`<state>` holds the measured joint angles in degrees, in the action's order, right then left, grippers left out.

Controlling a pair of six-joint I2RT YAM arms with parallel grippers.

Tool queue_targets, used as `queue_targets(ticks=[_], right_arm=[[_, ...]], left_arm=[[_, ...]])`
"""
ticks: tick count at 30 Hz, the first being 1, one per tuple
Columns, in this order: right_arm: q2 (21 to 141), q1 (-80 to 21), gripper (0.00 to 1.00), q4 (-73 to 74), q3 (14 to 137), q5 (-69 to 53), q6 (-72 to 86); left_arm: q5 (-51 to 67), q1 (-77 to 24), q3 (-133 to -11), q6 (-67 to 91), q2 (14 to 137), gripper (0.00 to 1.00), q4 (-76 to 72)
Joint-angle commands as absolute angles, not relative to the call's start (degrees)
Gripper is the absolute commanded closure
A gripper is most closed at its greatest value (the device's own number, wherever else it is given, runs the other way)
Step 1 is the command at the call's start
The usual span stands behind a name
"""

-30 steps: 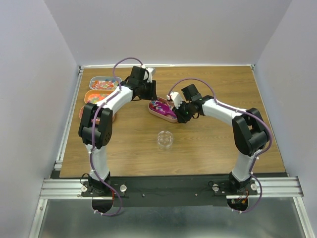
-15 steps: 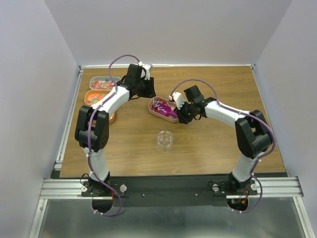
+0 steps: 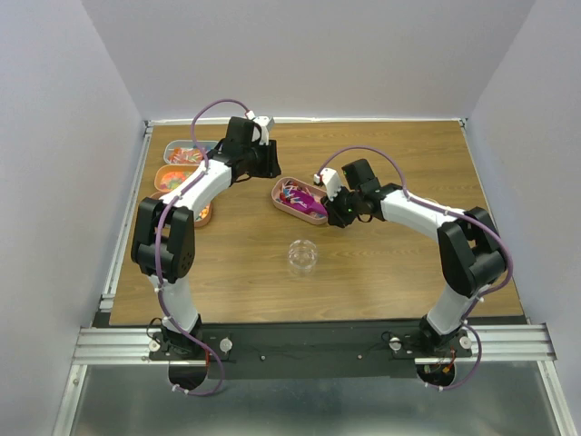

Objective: Pack the candies
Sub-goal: Scoop the fake candies from the storage box.

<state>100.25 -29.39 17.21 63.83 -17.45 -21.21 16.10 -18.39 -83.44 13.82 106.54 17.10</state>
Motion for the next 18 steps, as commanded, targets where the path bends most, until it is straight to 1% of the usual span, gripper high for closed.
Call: queue_targets(ticks=[1,9,18], right_arm=[[96.4,-29.1,0.99,14.2,63.0,-18.6,-20.2],[94.3,-29.1,0.99,11.6,60.9,-19.7,-18.8],[93.3,-29.1,0.99,5.9,57.6,-22.4,-16.9]], left_arm=[[15.8,-17.8,-81.8,14.1,102.1,0.49,14.3],[14.7,-17.7,-80.5,13.7,99.4,0.49,12.6],[14.2,-17.7,-80.2,13.3,99.2,0.49,12.6]])
